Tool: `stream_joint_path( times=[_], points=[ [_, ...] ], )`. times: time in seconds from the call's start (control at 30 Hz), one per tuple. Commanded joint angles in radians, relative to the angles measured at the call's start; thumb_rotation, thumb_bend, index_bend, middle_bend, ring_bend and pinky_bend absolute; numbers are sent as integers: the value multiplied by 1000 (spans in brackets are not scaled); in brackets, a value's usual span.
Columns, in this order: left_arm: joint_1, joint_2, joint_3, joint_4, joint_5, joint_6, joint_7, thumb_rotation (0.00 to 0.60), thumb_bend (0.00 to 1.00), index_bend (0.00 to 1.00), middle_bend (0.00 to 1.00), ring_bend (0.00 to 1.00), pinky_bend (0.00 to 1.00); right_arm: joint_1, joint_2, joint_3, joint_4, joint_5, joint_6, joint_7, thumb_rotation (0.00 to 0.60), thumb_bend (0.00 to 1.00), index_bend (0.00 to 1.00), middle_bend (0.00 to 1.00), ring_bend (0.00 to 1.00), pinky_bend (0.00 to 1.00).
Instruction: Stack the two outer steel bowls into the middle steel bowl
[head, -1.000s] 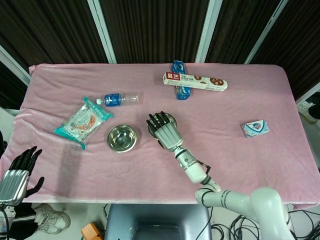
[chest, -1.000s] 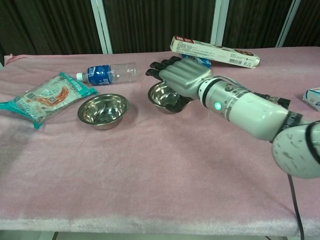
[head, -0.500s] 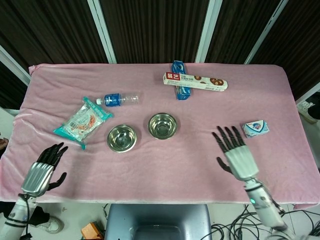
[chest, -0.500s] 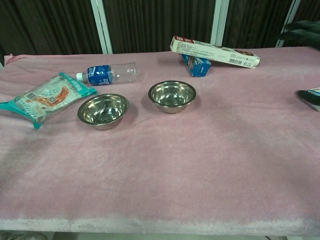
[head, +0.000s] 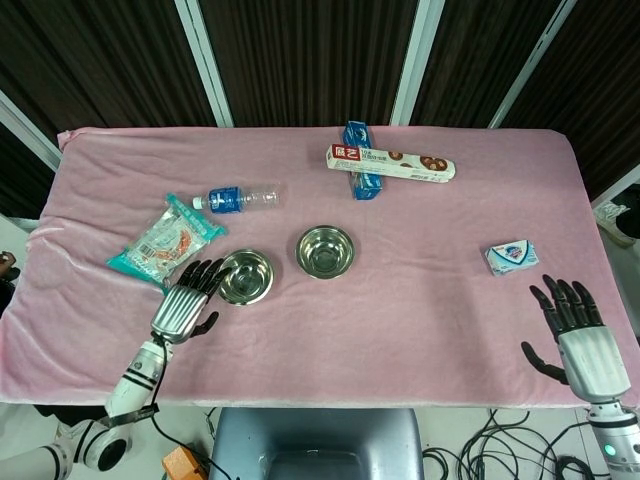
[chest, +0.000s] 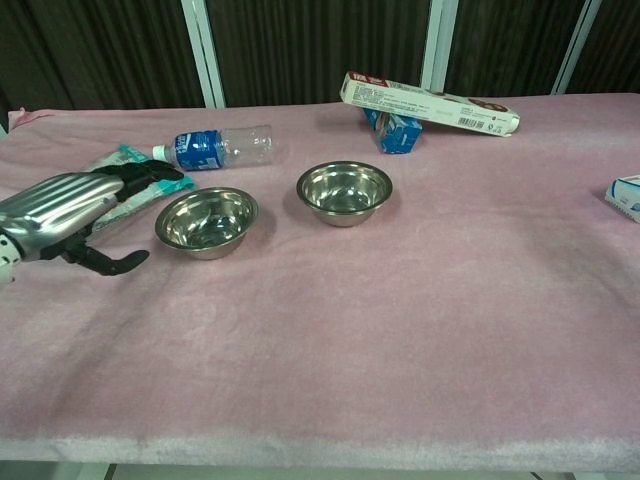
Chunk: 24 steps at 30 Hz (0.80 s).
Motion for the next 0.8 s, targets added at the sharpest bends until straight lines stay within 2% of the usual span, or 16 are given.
stream_joint_path(
  times=[0.03,0.17,0.3,0.37,0.47,0.6,0.8],
  points=[
    [-31,-35,-12,23,-51,-52,2,600,383,166,0,0,63,-19,17,21,-12,13,5,-7,600,384,82,0,0,0],
    [-53,-48,5,45,-53,-85,-49,600,385,249,0,0,55,-42,50,31,-38,6,21,18,600,384,82,0,0,0],
    [-78,-106,19,133,-19,-64,-84,600,386,338,0,0,49,-65,96,29,-70,-23,40,125,600,385,83,0,0,0],
    [-88,-135,22,177,-7,-49,-111,600,394,408,8,0,49,-77,104,33,-68,-31,53,134,600,385,83,0,0,0],
    [-101,-186,23,261,19,-4,-150,600,430,544,67,0,49,-89,109,33,-67,-53,62,145,600,385,84,0,0,0],
    [-111,-276,12,410,43,88,-205,600,545,734,201,30,51,-98,119,35,-68,-74,58,162,600,385,83,0,0,0],
    [-143,-351,-6,560,48,145,-298,600,557,761,247,52,53,-106,128,48,-71,-80,47,184,600,385,81,0,0,0]
  ],
)
